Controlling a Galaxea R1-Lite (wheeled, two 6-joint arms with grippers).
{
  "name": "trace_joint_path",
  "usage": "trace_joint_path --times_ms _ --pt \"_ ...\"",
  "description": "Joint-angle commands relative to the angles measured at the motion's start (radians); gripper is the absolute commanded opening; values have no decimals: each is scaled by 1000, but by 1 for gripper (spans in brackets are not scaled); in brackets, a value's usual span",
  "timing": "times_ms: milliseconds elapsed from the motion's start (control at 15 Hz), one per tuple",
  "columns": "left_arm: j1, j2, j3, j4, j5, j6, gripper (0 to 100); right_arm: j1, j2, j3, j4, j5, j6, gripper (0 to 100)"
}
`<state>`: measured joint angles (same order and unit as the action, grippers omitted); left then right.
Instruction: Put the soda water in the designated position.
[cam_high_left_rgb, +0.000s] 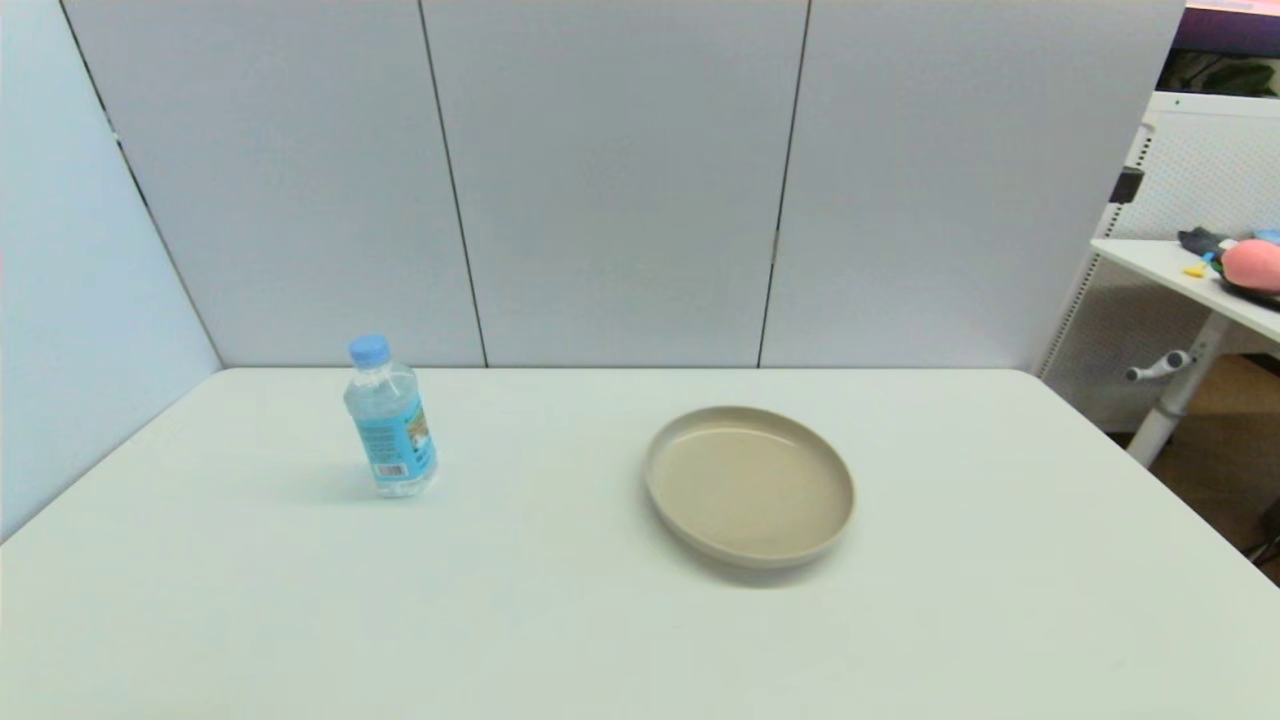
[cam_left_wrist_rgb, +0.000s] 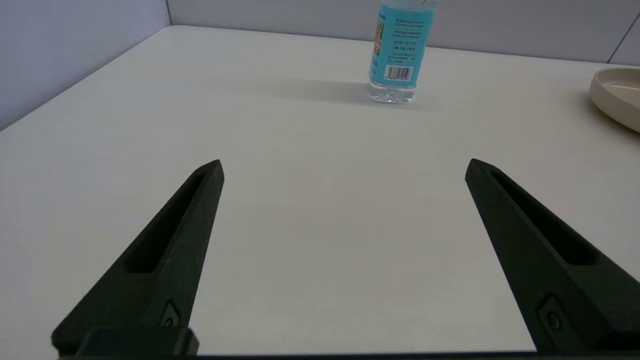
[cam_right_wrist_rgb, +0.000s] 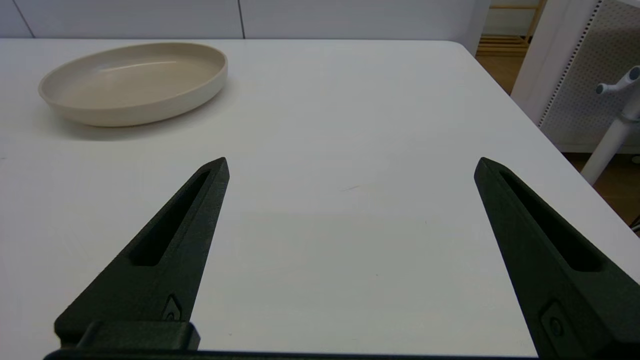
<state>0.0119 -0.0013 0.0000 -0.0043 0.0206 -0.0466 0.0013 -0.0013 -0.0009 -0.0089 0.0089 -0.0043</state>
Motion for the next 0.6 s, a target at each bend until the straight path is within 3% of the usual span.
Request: trace_joint_path --times_ms 67,600 --pt "0 1 0 0 1 -1 100 0 1 1 0 0 0 100" --pt "0 1 0 0 1 -1 100 0 1 -1 0 0 0 100"
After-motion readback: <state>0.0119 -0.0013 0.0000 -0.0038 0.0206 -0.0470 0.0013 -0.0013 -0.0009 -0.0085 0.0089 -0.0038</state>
